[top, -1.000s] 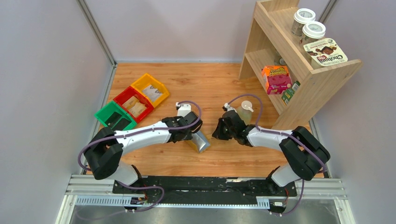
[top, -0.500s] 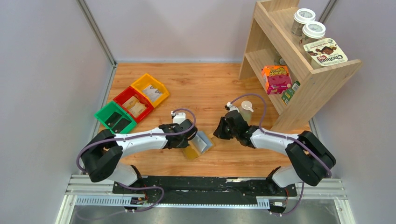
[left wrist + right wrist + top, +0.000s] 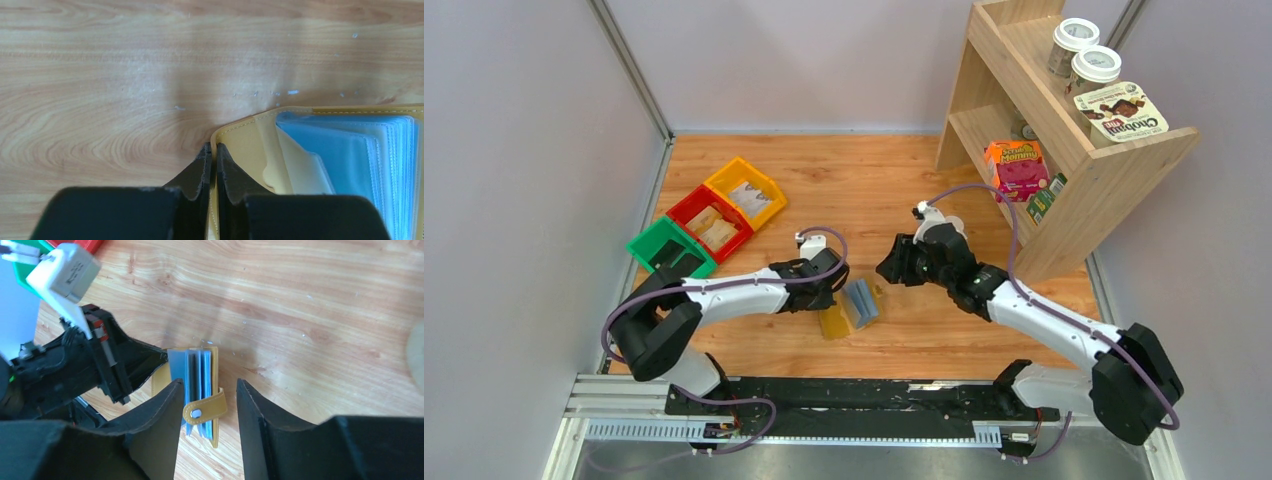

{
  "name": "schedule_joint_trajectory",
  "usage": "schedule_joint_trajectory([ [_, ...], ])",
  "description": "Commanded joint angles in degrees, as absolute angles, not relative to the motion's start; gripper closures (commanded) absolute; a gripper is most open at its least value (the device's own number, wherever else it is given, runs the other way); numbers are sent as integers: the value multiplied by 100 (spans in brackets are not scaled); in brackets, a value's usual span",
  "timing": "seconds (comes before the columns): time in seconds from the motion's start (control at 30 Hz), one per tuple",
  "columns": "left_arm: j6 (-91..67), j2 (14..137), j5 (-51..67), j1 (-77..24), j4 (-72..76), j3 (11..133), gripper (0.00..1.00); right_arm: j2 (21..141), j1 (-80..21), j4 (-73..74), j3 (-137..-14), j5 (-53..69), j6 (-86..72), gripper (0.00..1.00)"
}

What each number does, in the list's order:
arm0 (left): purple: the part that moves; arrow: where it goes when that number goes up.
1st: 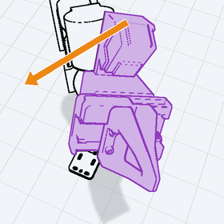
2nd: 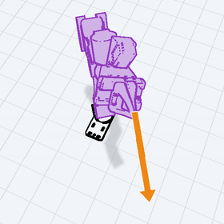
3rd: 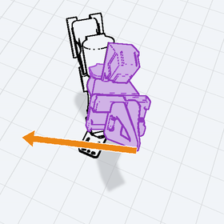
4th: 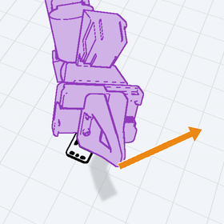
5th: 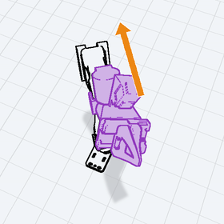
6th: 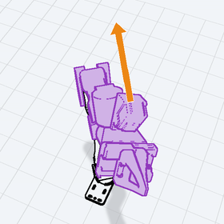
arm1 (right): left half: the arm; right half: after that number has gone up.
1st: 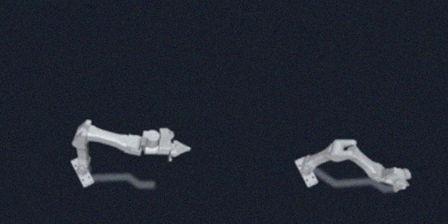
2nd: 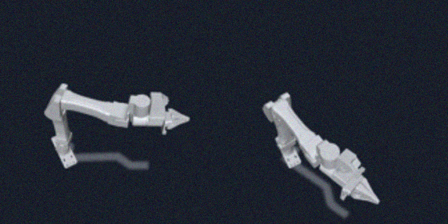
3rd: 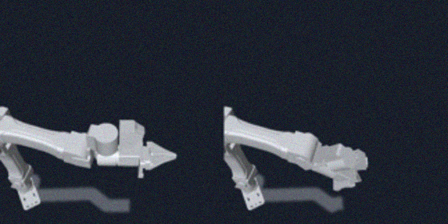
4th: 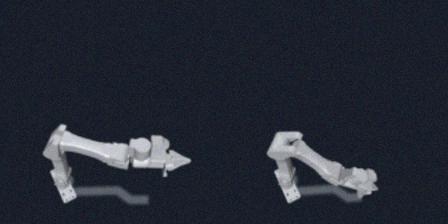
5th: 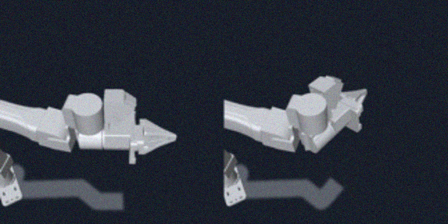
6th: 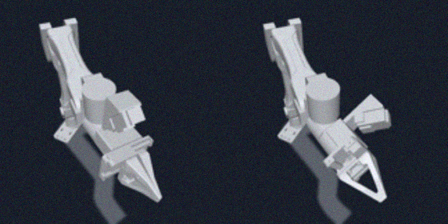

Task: Take the credit cards out of the card holder
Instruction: Open the card holder at the center of the board.

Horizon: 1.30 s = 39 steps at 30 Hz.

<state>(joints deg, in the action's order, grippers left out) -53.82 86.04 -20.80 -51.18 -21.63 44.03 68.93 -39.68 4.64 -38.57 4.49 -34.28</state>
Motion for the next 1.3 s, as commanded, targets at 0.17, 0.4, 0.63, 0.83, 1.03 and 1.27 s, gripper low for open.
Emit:
schedule_joint_trajectory([
  [0.17,-5036,8886,-2057,-5062,-1907,4720,92,6565,-3999,809,-4429,1395,-2716,72],
  [0.4,-5001,8938,-2074,-5062,-1837,4720,92,7460,-4228,554,-4632,1829,-2759,78],
  [0.63,-4983,9009,-1952,-4940,-1600,4615,93,8103,-4315,395,-4482,1565,-2980,84],
  [0.83,-4966,9079,-1776,-4799,-1231,4553,93,8516,-4491,475,-4667,1748,-2874,83],
  [1.03,-5194,8957,-1723,-4790,-985,4316,92,8806,-4693,334,-4860,2039,-2935,82],
  [1.27,-5431,8605,-1898,-4781,-879,3999,85,9158,-4869,176,-4957,2039,-3050,75],
])
